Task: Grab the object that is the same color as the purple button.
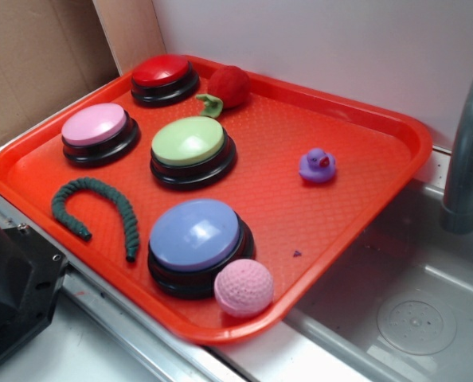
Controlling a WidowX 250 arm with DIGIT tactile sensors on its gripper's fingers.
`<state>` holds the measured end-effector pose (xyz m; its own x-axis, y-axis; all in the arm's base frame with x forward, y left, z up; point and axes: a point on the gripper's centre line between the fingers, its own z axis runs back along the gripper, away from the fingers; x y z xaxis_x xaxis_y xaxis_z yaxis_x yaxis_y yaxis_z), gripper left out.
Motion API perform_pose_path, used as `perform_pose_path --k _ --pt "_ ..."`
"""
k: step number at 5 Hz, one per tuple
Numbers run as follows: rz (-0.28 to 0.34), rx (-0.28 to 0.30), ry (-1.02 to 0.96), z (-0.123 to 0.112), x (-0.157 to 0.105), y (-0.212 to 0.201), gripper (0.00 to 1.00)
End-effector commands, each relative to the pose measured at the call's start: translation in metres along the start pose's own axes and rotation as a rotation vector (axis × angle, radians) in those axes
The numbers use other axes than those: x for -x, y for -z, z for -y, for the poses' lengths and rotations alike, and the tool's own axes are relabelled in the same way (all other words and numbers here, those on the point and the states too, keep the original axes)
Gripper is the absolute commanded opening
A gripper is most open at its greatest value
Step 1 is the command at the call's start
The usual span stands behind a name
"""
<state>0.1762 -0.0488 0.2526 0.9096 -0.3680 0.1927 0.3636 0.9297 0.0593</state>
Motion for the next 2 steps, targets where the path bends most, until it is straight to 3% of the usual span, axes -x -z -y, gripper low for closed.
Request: perform_pose_path --k 1,2 --pt "0.013 -0.093 0.352 0.022 -0.054 0.043 1.00" --pt "-0.014 -0.117 0.440 0.036 -0.083 0.068 1.00"
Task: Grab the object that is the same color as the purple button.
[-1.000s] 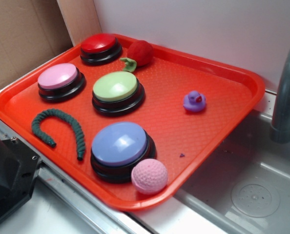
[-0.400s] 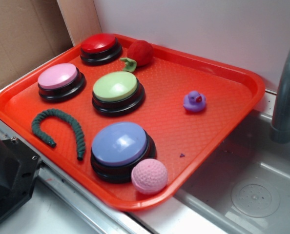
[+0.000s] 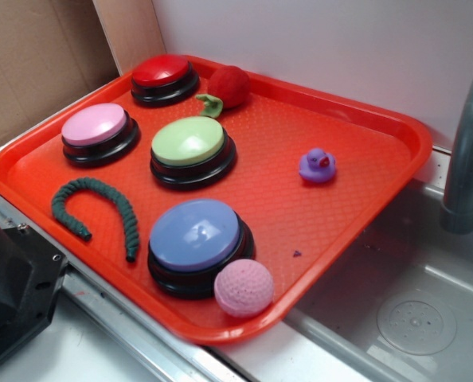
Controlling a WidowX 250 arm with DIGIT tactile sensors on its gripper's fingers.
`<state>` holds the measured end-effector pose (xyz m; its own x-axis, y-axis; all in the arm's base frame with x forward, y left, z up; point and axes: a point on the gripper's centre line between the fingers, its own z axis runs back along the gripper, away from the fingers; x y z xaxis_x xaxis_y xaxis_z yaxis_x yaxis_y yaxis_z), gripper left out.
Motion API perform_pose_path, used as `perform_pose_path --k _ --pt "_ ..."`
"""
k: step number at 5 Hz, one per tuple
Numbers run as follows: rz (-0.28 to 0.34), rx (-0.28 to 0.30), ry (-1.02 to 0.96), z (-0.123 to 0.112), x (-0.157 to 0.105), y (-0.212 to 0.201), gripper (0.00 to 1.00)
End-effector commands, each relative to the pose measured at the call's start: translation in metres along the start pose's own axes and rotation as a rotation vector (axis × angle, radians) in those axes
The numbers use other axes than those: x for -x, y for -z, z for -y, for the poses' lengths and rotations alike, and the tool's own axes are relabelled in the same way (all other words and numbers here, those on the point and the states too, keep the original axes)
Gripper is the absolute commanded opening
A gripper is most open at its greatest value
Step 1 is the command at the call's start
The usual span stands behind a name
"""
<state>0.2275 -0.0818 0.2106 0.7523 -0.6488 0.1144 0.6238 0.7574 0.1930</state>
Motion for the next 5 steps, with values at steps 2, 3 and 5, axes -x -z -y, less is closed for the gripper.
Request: perform_pose_path --k 2,3,5 --pt "-0.138 -0.003 0.135 0.005 -0.062 0.081 1.00" --pt "-0.174 -0.011 0.120 -0.001 -0.055 0.097 1.00" --pt "-0.228 0.033 0.099 0.016 -0.053 0.132 1.00"
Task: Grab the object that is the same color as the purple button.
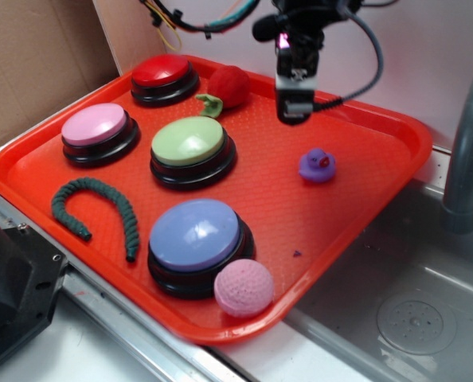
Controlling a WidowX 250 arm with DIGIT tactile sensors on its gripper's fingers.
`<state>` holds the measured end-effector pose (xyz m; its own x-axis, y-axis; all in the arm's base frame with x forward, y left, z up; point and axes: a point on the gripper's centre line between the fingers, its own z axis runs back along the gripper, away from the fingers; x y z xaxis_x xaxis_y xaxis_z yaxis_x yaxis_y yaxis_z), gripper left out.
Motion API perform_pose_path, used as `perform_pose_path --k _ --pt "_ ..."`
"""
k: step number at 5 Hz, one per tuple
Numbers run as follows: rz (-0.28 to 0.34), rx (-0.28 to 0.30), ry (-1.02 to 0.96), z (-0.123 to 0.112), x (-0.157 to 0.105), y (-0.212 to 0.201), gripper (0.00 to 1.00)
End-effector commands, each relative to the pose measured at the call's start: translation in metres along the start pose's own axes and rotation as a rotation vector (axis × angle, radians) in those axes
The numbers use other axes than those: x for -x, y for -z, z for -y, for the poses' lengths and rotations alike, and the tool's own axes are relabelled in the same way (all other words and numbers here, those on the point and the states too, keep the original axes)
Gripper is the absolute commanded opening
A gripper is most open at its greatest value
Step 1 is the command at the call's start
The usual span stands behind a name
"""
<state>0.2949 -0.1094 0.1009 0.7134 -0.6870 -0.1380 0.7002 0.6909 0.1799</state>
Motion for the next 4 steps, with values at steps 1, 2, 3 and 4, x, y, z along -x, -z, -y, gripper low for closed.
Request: perform_pose_path --k 1,2,3,4 --pt "0.035 0.065 0.017 0.025 -0.010 0.022 1.00" --pt "0.037 0.084 0.032 0.029 -0.013 0.034 1.00" --pt "0.079 0.093 0.012 0.028 -0.016 0.041 1.00" --pt "0.121 0.072 -0.018 0.026 -0.018 0.051 1.00"
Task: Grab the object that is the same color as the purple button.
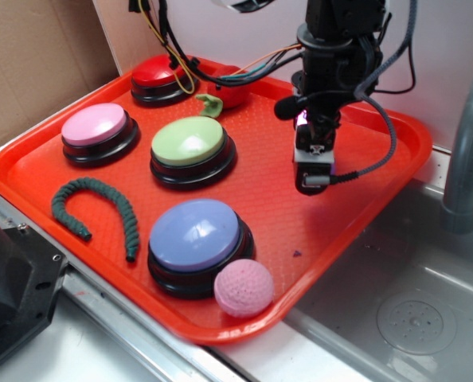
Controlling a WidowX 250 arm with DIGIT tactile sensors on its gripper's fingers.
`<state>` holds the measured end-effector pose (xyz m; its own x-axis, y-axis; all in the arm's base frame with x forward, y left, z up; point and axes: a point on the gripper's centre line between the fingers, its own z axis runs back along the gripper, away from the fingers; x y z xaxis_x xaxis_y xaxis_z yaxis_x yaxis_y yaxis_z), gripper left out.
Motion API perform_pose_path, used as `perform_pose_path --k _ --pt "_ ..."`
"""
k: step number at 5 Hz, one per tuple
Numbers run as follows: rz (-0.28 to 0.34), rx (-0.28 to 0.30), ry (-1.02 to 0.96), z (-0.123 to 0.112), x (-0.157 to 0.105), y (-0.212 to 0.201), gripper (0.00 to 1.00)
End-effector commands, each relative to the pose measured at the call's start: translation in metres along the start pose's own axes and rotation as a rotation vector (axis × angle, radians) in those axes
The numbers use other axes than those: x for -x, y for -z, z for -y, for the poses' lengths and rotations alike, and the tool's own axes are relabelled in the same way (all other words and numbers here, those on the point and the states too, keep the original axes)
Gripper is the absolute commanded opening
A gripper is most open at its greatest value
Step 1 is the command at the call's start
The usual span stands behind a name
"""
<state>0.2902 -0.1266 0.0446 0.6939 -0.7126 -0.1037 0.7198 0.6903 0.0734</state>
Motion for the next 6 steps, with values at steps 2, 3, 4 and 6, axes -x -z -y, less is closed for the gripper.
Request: perform_pose_path --k 2,3,4,6 --pt "0.186 0.002 -0.088 -0.006 -0.001 0.011 0.00" --pt "0.227 -0.025 -0.118 -0.004 0.000 0.006 0.00" --pt "0.306 -0.021 -0.150 0.003 0.008 -0.008 0.00" --pt "0.282 0.005 -0.448 0.004 0.067 -0.094 0.00"
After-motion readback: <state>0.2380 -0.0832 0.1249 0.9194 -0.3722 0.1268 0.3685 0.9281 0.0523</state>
